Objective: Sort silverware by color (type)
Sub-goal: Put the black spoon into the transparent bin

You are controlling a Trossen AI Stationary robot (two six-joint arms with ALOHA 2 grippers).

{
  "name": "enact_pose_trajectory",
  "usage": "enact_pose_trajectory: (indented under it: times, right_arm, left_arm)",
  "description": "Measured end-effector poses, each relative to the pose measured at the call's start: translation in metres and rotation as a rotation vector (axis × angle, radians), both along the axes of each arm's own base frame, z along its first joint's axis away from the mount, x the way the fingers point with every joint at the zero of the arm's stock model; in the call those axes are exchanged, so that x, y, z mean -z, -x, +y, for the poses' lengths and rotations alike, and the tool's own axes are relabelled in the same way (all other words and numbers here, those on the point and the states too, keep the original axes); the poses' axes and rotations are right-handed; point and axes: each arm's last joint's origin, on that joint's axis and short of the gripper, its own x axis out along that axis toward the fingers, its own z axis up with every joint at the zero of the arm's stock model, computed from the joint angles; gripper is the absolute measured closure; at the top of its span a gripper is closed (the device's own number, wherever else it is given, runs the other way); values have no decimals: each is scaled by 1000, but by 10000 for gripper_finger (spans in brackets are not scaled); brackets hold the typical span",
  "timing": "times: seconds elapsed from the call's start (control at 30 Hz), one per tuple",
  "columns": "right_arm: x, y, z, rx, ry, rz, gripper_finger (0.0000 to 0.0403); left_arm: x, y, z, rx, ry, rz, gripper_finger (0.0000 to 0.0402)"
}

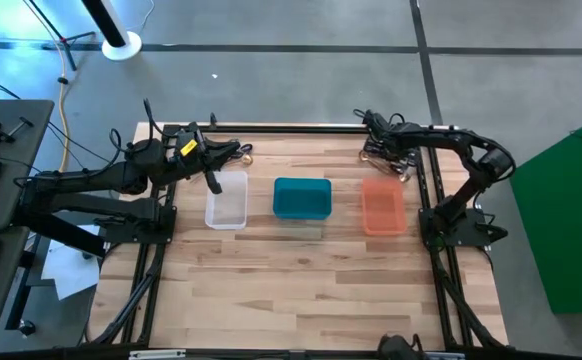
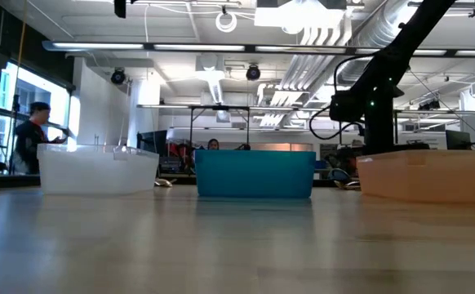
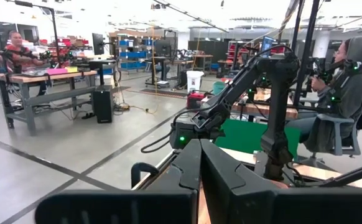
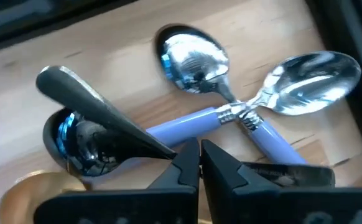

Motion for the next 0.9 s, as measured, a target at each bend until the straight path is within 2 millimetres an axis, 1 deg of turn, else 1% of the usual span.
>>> enact_pose_trajectory:
  times: [0.23, 0.43, 0.53, 0.63, 0.73, 0.83, 0.9]
  right_arm:
    - [-3, -7, 6, -47, -1, -21, 400]
    - [-19, -6, 9, -103, 39, -41, 400]
    - [-28, -3, 10, -169, 46, -65, 400]
    - [-34, -2, 10, -296, -3, -146, 400]
    - [-35, -2, 10, -425, -61, -228, 400]
    - [-33, 3, 11, -445, -96, -184, 397]
    - [-33, 7, 11, -441, -108, -151, 386]
  left_arm:
    - [0, 0, 0, 0, 0, 0, 401]
    - [0, 0, 0, 0, -1, 0, 401]
    - [0, 0, 0, 0, -1, 0, 402]
    - [0, 0, 0, 0, 0, 0, 402]
    - [0, 0, 0, 0, -1, 0, 402]
    - [0, 0, 0, 0, 0, 0, 401]
    - [0, 0, 0, 1, 7, -4, 401]
